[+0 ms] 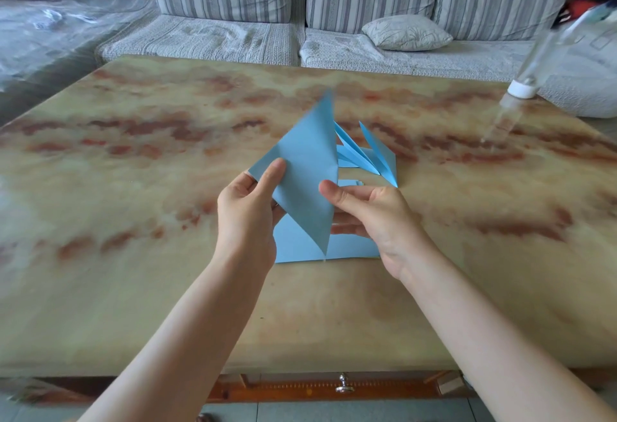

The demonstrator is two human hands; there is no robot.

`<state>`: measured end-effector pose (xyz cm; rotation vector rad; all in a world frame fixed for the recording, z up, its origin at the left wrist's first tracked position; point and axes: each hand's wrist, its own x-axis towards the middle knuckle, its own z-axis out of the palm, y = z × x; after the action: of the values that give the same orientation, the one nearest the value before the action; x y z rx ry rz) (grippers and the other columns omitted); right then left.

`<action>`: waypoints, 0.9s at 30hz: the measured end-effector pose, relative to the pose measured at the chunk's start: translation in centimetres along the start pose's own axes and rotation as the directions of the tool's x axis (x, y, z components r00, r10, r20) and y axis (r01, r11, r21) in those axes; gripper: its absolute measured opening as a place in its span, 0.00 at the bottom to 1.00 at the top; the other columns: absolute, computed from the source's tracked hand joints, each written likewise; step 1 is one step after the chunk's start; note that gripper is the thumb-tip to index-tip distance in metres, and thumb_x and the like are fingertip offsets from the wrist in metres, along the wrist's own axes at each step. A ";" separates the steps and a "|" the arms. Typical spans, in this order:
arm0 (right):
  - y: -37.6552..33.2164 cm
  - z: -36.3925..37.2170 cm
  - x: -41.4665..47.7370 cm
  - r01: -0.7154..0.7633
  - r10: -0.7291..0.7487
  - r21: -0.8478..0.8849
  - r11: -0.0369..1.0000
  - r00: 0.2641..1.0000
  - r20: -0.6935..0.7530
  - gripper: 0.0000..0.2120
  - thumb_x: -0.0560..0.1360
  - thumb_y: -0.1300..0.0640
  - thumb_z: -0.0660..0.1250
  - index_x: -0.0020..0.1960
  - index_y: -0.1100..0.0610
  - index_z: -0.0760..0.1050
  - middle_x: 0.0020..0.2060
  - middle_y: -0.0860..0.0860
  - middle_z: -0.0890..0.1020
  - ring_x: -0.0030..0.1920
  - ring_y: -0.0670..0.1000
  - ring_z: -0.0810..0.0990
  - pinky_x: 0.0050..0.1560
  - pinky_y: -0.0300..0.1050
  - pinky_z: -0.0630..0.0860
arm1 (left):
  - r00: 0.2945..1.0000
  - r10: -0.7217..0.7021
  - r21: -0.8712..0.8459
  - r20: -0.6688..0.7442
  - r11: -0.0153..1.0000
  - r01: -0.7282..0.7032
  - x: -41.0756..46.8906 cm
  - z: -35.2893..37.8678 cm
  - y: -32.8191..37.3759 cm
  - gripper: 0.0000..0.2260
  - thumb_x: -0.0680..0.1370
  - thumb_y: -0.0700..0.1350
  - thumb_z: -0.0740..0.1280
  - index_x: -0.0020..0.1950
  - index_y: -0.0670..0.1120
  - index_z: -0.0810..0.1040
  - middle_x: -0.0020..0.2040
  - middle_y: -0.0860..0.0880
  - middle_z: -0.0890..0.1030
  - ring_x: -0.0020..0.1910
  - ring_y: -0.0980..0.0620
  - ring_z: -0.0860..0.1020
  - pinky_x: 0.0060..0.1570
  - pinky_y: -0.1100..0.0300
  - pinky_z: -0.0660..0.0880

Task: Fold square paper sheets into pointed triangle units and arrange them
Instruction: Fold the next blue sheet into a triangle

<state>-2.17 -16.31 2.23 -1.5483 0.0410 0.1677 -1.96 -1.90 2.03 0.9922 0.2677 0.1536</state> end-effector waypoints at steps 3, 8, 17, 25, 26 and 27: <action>0.2 0.1 -0.1 0.006 -0.005 -0.038 0.999 1.000 0.009 0.10 0.71 0.54 0.73 0.44 0.62 0.83 0.40 0.54 0.86 0.41 0.51 0.85 0.47 0.43 0.82 | 1.000 0.002 -0.005 -0.017 1.000 -0.003 0.0 0.0 0.3 0.04 0.78 0.39 0.67 0.50 0.40 0.79 0.47 0.44 0.83 0.41 0.50 0.82 0.40 0.63 0.80; 0.4 0.3 0.0 0.001 -0.002 -0.055 0.998 1.000 -0.011 0.10 0.71 0.54 0.73 0.45 0.61 0.84 0.40 0.54 0.86 0.40 0.50 0.85 0.46 0.42 0.82 | 0.999 0.007 0.007 -0.043 1.000 -0.007 0.0 0.1 0.2 0.05 0.78 0.40 0.67 0.51 0.40 0.80 0.49 0.43 0.83 0.44 0.49 0.82 0.42 0.62 0.80; 0.4 0.4 -0.4 -0.020 0.026 -0.097 0.995 0.998 0.065 0.14 0.72 0.53 0.72 0.47 0.64 0.83 0.41 0.57 0.86 0.47 0.57 0.85 0.49 0.44 0.82 | 0.998 0.001 -0.006 -0.069 1.000 -0.002 0.2 0.0 0.5 0.03 0.77 0.40 0.68 0.45 0.42 0.79 0.44 0.46 0.83 0.41 0.51 0.81 0.40 0.64 0.79; 0.4 0.4 -0.7 -0.017 0.029 -0.102 0.995 0.993 0.119 0.11 0.74 0.54 0.71 0.46 0.63 0.84 0.41 0.56 0.86 0.47 0.56 0.85 0.46 0.41 0.80 | 0.995 -0.001 -0.039 -0.098 0.999 -0.003 0.0 -0.1 1.0 0.07 0.78 0.40 0.67 0.39 0.44 0.77 0.42 0.47 0.82 0.39 0.52 0.81 0.40 0.64 0.79; 0.5 0.5 -0.8 -0.014 0.027 -0.108 0.994 0.992 0.120 0.11 0.74 0.54 0.71 0.46 0.63 0.84 0.41 0.56 0.86 0.47 0.55 0.85 0.47 0.42 0.80 | 0.995 0.004 -0.038 -0.103 0.999 -0.008 0.0 -0.1 1.0 0.07 0.78 0.40 0.67 0.39 0.44 0.77 0.41 0.47 0.82 0.39 0.53 0.81 0.40 0.65 0.79; 0.5 0.5 -0.8 -0.010 0.025 -0.119 0.993 0.992 0.123 0.11 0.74 0.54 0.71 0.46 0.63 0.84 0.41 0.56 0.86 0.47 0.55 0.85 0.47 0.43 0.80 | 0.994 0.009 -0.041 -0.107 0.999 -0.013 -0.1 0.0 1.1 0.07 0.78 0.40 0.67 0.40 0.44 0.77 0.40 0.48 0.82 0.37 0.54 0.81 0.38 0.65 0.79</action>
<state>-3.10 -15.89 1.86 -1.6533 -0.0545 0.2840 -2.07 -1.30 2.93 0.9460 0.3557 0.2215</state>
